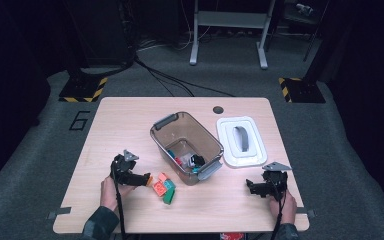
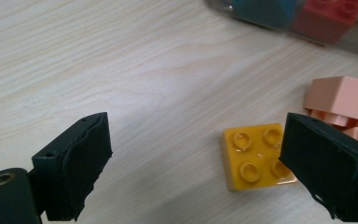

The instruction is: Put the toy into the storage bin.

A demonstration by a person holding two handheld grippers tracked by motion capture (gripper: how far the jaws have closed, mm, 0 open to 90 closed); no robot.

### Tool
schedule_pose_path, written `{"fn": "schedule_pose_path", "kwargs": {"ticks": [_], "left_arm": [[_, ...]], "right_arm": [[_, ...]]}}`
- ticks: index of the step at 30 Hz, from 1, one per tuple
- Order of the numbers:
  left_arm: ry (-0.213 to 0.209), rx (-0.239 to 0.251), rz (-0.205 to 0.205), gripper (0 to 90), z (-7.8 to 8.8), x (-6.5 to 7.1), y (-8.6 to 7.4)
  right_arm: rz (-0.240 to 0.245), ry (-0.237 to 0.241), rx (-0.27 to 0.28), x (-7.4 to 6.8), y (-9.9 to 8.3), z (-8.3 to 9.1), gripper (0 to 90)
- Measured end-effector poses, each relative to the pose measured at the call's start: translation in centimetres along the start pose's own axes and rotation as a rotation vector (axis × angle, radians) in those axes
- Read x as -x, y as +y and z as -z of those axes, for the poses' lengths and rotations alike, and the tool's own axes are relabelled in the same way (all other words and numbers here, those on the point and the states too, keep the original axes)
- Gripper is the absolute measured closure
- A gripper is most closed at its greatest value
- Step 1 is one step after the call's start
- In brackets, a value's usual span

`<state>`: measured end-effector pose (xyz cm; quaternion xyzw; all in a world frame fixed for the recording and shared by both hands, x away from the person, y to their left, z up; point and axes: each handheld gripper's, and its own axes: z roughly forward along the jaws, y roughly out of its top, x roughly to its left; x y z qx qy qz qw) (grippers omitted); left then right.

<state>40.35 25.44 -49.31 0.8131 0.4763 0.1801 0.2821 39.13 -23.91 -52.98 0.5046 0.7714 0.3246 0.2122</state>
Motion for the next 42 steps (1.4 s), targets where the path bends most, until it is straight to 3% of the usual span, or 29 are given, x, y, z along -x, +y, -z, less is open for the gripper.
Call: {"fn": "schedule_pose_path", "kwargs": {"ticks": [7,9,12,13,19,37,42], "left_arm": [[-0.060,-0.020,0.019,6.8,-0.8,0.9,0.0],[-0.084,-0.018,0.023,19.2,-0.8,1.0,0.0],[-0.098,0.005,0.043,30.6,-0.9,1.0,-0.2],[-0.105,-0.010,0.027,32.8,-0.8,0.9,-0.2],[-0.086,-0.015,0.022,57.6,-1.0,1.1,-0.6],[-0.094,0.026,-0.031,59.2,1.0,0.2,0.0],[-0.100,0.037,-0.024,59.2,1.5,0.0,0.6]], "right_arm": [[0.000,0.000,0.000,0.0,0.0,0.0,0.0],[0.002,0.000,0.001,0.0,0.0,0.0,0.0],[0.000,0.000,0.000,0.0,0.0,0.0,0.0],[0.000,0.000,0.000,0.0,0.0,0.0,0.0],[0.004,0.000,0.002,0.0,0.0,0.0,0.0],[0.003,0.000,0.001,0.0,0.0,0.0,0.0],[0.000,0.000,0.000,0.0,0.0,0.0,0.0]]}}
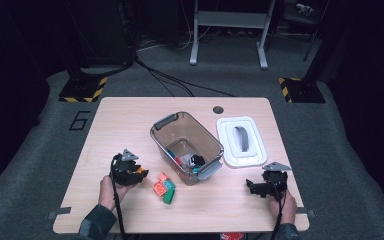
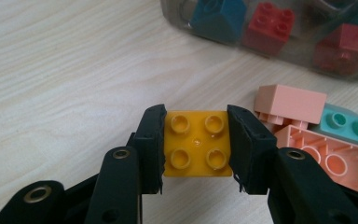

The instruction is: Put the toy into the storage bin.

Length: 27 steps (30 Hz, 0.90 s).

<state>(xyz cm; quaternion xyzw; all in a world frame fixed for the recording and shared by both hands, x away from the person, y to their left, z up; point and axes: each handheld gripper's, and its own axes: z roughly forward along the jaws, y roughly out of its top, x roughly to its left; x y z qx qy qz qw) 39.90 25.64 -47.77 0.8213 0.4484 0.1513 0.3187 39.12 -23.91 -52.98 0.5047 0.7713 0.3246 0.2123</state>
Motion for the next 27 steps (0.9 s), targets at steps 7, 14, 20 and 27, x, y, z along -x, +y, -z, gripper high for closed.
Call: {"fn": "schedule_pose_path", "kwargs": {"ticks": [7,14,20,27], "left_arm": [[-0.003,0.030,-0.001,59.2,0.9,-0.4,1.2],[0.006,0.042,-0.014,59.2,2.0,-0.8,2.5],[0.018,0.055,-0.031,59.2,3.0,-1.0,3.6],[0.021,0.067,-0.051,59.2,4.0,-1.3,5.1]], "right_arm": [[0.004,0.000,0.002,0.0,0.0,0.0,0.0],[0.000,0.000,0.000,0.0,0.0,0.0,0.0],[0.000,0.000,0.000,0.0,0.0,0.0,0.0],[0.000,0.000,0.000,0.0,0.0,0.0,0.0]]}}
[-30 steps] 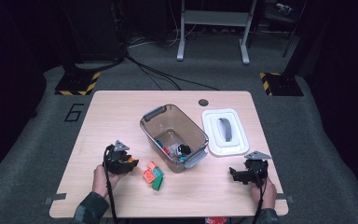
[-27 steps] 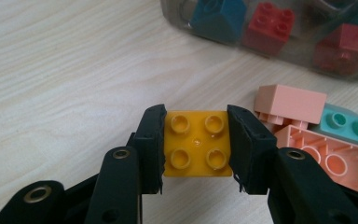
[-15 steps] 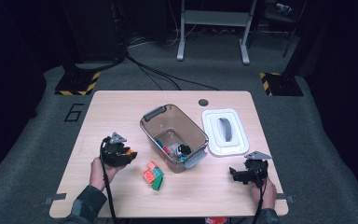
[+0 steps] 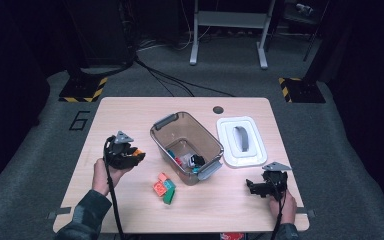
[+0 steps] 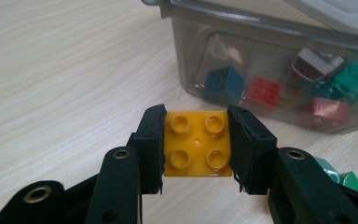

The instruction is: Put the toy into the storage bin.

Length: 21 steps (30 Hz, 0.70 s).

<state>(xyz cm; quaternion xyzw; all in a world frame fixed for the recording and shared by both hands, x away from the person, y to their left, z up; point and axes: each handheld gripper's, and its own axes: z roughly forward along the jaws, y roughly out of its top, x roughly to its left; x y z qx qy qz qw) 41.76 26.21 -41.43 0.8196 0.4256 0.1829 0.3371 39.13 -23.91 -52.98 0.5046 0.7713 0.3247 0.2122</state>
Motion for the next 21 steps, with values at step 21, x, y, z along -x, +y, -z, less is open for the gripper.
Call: {"fn": "schedule_pose_path", "kwargs": {"ticks": [21], "left_arm": [[0.039,0.053,-0.068,59.2,2.1,0.5,5.3]], "right_arm": [[0.000,0.000,0.000,0.0,0.0,0.0,0.0]]}}
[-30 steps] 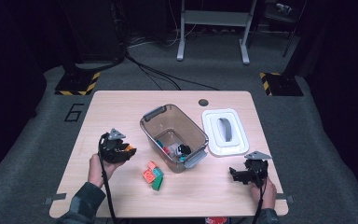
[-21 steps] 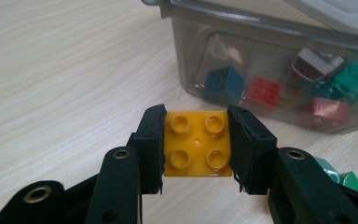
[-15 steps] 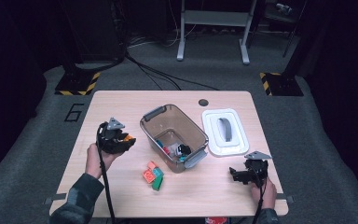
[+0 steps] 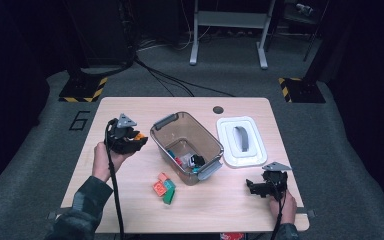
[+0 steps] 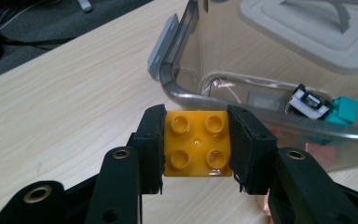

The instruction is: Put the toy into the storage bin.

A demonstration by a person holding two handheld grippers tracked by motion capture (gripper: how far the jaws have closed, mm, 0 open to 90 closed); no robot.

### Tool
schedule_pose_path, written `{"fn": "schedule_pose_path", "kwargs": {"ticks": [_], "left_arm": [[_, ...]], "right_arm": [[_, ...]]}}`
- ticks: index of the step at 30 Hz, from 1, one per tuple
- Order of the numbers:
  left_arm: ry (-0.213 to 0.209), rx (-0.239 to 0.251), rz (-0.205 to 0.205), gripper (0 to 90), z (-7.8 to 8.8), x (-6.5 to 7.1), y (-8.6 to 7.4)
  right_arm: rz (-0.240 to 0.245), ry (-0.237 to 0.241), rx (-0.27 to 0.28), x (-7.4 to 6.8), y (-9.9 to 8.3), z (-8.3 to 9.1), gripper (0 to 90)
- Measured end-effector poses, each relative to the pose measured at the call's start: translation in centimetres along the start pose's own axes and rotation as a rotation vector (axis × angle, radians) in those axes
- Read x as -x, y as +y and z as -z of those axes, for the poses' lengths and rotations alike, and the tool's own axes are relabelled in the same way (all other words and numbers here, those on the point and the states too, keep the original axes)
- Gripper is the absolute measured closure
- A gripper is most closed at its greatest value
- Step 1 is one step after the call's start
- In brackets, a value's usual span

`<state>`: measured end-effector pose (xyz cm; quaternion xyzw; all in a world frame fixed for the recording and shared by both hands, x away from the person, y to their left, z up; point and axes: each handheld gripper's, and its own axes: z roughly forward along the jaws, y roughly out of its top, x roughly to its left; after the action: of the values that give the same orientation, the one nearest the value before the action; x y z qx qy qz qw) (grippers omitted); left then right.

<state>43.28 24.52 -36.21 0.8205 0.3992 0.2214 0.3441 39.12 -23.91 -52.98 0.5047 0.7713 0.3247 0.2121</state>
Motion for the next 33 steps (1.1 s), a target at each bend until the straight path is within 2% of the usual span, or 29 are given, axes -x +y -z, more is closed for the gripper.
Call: {"fn": "schedule_pose_path", "kwargs": {"ticks": [8,14,17,19,22,26,33], "left_arm": [[-0.006,0.026,-0.031,59.2,0.0,0.4,2.6],[-0.021,0.040,-0.054,59.2,-0.5,1.4,4.4],[-0.027,0.043,-0.059,59.1,-0.7,1.7,4.8],[-0.042,0.045,-0.072,59.2,-1.2,2.2,5.4],[-0.051,0.037,-0.078,59.1,-1.6,2.5,5.7],[-0.085,0.015,-0.066,59.1,-2.8,2.9,5.7],[-0.116,-0.051,-0.058,59.0,-5.1,3.3,4.5]], "right_arm": [[0.001,0.000,0.000,0.0,0.0,0.0,0.0],[0.000,0.000,0.000,0.0,0.0,0.0,0.0],[0.003,0.001,-0.001,0.0,0.0,0.0,0.0],[0.001,0.001,0.000,0.0,0.0,0.0,0.0],[0.000,0.001,0.000,0.0,0.0,0.0,0.0],[-0.005,0.002,0.001,0.0,0.0,0.0,0.0],[-0.002,0.003,0.000,0.0,0.0,0.0,0.0]]}}
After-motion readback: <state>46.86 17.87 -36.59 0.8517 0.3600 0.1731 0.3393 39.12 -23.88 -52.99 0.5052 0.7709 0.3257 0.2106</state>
